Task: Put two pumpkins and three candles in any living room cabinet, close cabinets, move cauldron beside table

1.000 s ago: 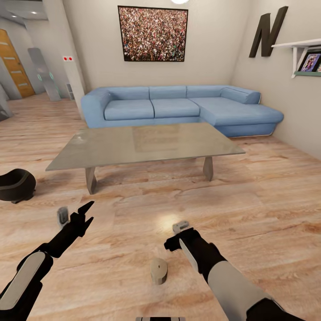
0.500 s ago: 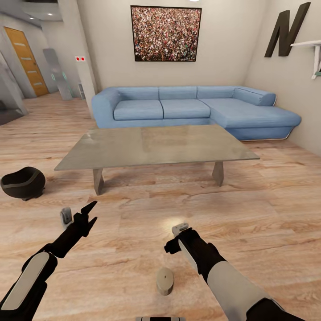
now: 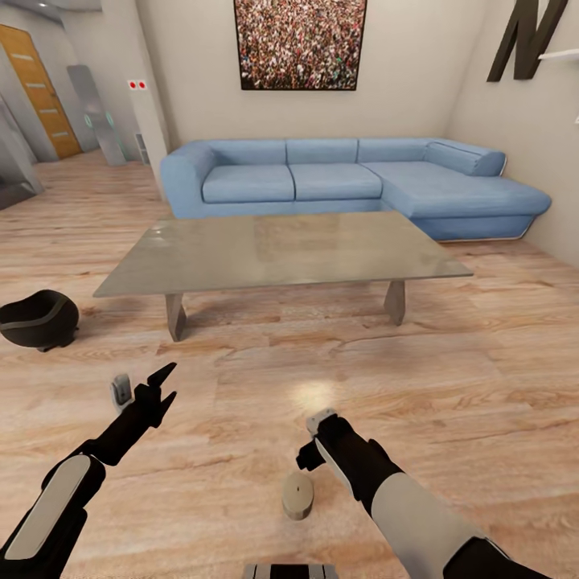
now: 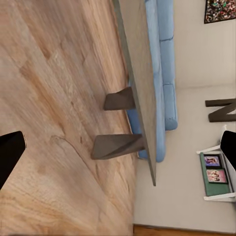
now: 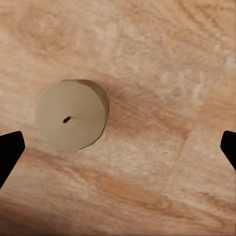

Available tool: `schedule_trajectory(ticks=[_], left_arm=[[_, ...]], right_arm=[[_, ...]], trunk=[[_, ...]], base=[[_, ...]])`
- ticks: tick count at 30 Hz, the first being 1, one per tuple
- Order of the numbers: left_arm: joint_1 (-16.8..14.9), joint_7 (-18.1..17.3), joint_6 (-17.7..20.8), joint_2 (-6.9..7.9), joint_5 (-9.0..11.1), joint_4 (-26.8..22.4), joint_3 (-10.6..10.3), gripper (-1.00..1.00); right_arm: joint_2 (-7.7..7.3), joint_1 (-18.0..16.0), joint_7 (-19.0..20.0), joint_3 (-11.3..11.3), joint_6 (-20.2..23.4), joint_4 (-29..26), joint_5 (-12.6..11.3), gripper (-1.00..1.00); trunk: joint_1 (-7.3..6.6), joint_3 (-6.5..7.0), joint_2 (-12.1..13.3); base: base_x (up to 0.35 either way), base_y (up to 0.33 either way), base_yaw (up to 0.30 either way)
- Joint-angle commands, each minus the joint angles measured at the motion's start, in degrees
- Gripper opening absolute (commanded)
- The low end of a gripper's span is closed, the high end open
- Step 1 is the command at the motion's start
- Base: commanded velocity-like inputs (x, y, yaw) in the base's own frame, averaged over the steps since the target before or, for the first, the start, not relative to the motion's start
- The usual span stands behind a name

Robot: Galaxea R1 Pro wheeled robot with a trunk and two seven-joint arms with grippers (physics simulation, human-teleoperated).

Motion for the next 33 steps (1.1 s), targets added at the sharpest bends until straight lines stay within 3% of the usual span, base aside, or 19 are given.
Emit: schedule_trajectory(ticks=[1,12,23,33], left_arm=[[-0.02,-0.06,0.35,-0.05,0.38,0.01,0.08,1.00],[-0.02,-0.06,0.35,-0.12,0.38,0.17,0.07,1.00],[-0.02,-0.06,0.35,-0.12,0.38,0.28,0.07,1.00],[-0.02,-0.06,0.35,-0.12,0.38,0.48,0.00,1.00]], right_arm=[[0.00,-0.02,0.06,0.15,0.09,-0.07,-0.19,1.00],[0.00,0.01,0.23,0.22,-0.09,-1.77,-0.19,1.00],[0.00,0.36,0.44,0.22,-0.29,-2.83,-0.19,1.00],[0.00,0.52,0.24,0.28,-0.22,-3.33,-0.19,1.00]], trunk=[[0.01,-0.27,-0.04],[0.29,-2.71,-0.18],[0.29,-2.71,-0.18],[0.29,-2.71,-0.18]], base=[[0.000,0.000,0.000],[0.000,0.000,0.074],[0.000,0.000,0.007],[0.000,0.000,0.160]])
